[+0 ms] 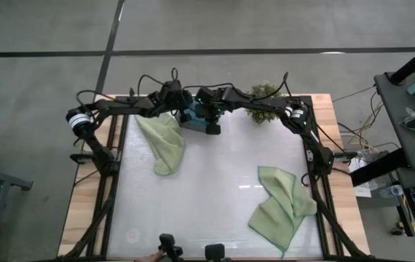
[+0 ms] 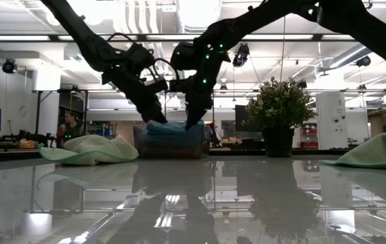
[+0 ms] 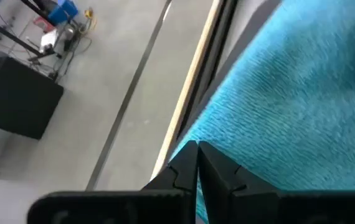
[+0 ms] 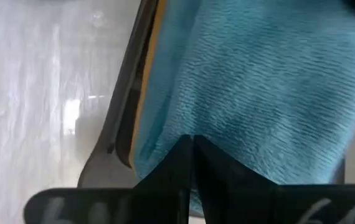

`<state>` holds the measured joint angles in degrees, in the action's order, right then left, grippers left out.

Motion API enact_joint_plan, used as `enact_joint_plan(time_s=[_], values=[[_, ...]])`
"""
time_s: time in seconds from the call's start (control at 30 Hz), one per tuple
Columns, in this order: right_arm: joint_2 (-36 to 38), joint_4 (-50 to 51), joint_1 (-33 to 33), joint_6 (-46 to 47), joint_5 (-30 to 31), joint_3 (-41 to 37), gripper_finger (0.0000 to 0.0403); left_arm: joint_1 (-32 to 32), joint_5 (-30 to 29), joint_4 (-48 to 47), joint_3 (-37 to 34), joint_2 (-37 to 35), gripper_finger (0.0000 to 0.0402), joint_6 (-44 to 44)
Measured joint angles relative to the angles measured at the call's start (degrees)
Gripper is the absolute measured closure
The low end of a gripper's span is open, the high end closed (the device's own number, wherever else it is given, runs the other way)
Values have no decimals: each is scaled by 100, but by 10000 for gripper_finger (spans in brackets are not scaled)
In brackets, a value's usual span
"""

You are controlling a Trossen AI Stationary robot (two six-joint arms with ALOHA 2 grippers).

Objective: Fold microfiber towels
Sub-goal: Put the folded blue microfiber towel into the black bin

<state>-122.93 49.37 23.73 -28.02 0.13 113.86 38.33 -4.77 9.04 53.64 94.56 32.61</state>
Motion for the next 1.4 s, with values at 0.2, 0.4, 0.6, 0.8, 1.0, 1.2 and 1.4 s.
enact_joint_plan(time_s=[0.2, 0.4, 0.6, 0.8, 1.0, 1.2, 1.4], values=[[169, 142, 31, -89, 51, -18, 392, -4, -123, -550, -10, -115, 401, -77], [284, 154, 28, -108, 42, -20, 392, -5, -459, -887, -21, -339, 402, -82], [367, 278, 28, 27, -1, -28, 392, -7, -374, -932, -21, -745, 402, -77], [500, -80, 85, 132, -12, -179, 392, -15, 807, -1106, -80, -759, 402, -79], [515, -1067, 239, 302, -10, -854, 392, -7, 869, -1171, -96, -424, 402, -258], [517, -1219, 251, 353, -56, -1405, 392, -13, 869, -1172, -197, -374, 401, -485], [632, -1098, 215, 288, -56, -1389, 392, -13, 740, -1280, -268, -374, 401, -545]])
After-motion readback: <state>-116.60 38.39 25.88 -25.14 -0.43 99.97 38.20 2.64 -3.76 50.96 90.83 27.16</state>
